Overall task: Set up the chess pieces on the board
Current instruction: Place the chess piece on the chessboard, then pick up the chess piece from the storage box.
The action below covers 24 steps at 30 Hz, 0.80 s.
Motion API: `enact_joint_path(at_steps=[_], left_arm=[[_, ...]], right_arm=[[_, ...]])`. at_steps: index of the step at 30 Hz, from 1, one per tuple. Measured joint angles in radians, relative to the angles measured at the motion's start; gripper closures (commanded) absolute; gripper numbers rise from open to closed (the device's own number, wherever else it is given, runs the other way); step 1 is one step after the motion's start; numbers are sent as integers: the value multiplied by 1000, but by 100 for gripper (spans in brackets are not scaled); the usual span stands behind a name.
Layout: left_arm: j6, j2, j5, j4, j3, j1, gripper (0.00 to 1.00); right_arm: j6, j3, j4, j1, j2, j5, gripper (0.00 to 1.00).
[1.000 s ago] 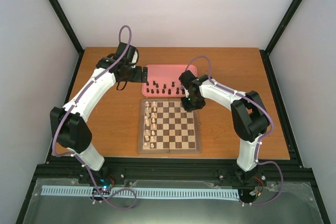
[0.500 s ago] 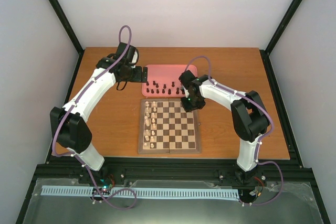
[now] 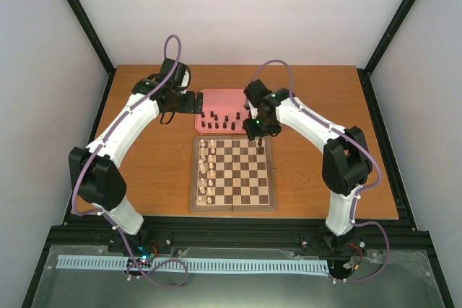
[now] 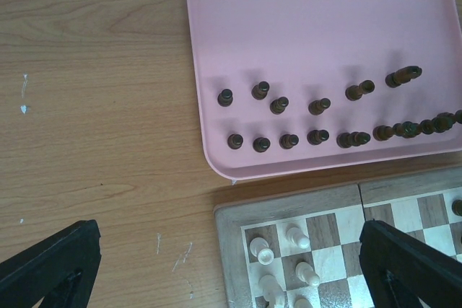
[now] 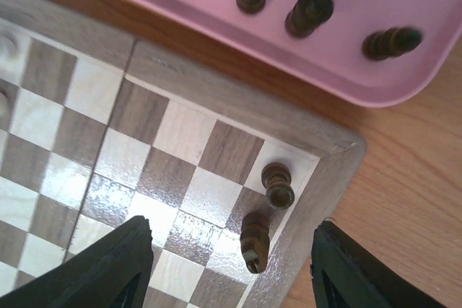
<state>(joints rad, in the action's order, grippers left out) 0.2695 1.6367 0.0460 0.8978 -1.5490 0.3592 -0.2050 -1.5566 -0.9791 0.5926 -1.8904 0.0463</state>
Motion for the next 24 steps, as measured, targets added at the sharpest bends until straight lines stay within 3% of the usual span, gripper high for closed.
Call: enact_joint_path(at_steps=[6,8,10,15,24], left_arm=[[-1,-5,0,0,0,0,0],[-1,-7,0,0,1,0,0],[-1,-10,0,0,3,0,0],[-1,-21,0,0,4,0,0],[-2,-31,0,0,4,0,0]], right_arm=[[14,-120,-58,-8,10,-32,38],[14,-165,-69,-18,3,-35,43],[11,-227,-76,-38,-22,-39,48],[-3,-360,-68,-88,-148,-63,48],[-2,-374,-76,-158,-288,-48,51]])
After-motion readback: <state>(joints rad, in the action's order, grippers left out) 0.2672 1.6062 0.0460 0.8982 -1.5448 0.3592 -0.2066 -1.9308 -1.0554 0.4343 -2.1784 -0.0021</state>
